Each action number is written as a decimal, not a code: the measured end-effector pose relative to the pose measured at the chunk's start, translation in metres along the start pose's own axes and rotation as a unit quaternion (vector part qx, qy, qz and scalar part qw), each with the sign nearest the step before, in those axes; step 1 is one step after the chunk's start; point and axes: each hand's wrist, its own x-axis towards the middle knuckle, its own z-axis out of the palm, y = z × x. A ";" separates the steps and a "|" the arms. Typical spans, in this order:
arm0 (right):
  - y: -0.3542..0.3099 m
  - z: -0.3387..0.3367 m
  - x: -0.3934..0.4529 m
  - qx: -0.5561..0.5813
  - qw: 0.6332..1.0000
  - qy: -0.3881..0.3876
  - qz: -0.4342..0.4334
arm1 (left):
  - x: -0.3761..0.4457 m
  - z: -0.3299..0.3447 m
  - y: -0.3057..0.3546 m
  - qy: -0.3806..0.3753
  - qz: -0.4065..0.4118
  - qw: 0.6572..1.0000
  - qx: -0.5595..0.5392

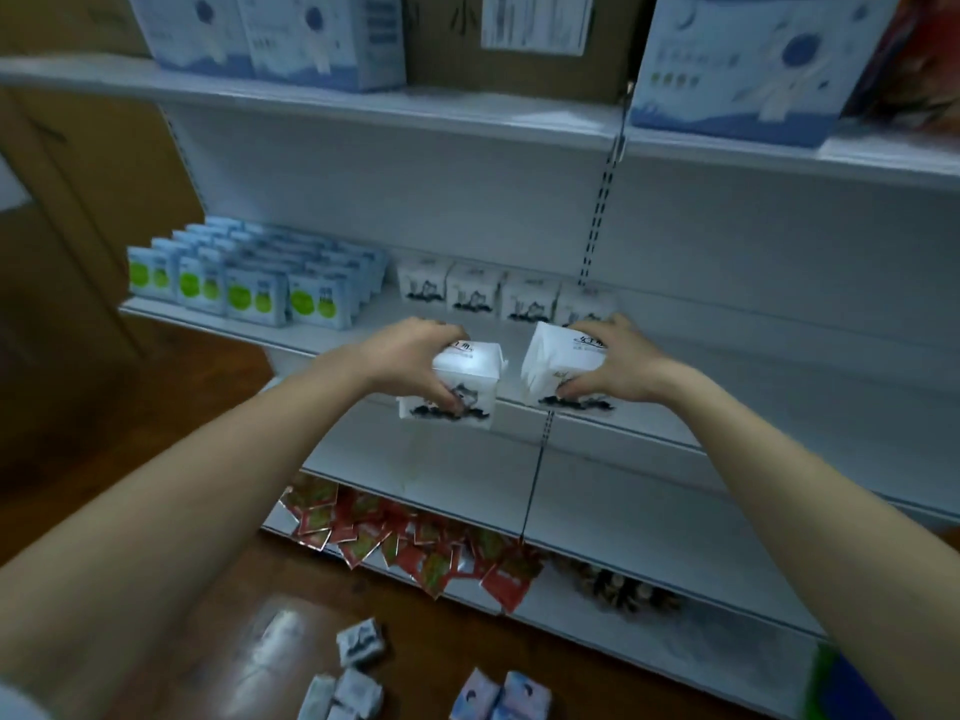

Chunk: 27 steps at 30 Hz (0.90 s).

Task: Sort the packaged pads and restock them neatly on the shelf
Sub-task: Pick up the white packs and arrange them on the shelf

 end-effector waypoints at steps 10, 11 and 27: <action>-0.010 -0.008 0.023 0.021 0.999 0.025 -0.027 | 0.009 -0.017 0.002 0.061 -0.084 0.995 0.011; -0.013 -0.004 0.028 0.023 0.999 0.029 -0.030 | 0.013 -0.017 -0.003 0.059 -0.086 0.994 0.018; -0.056 0.105 0.232 -0.012 0.994 0.060 0.087 | 0.160 0.018 -0.175 0.058 -0.085 0.992 0.078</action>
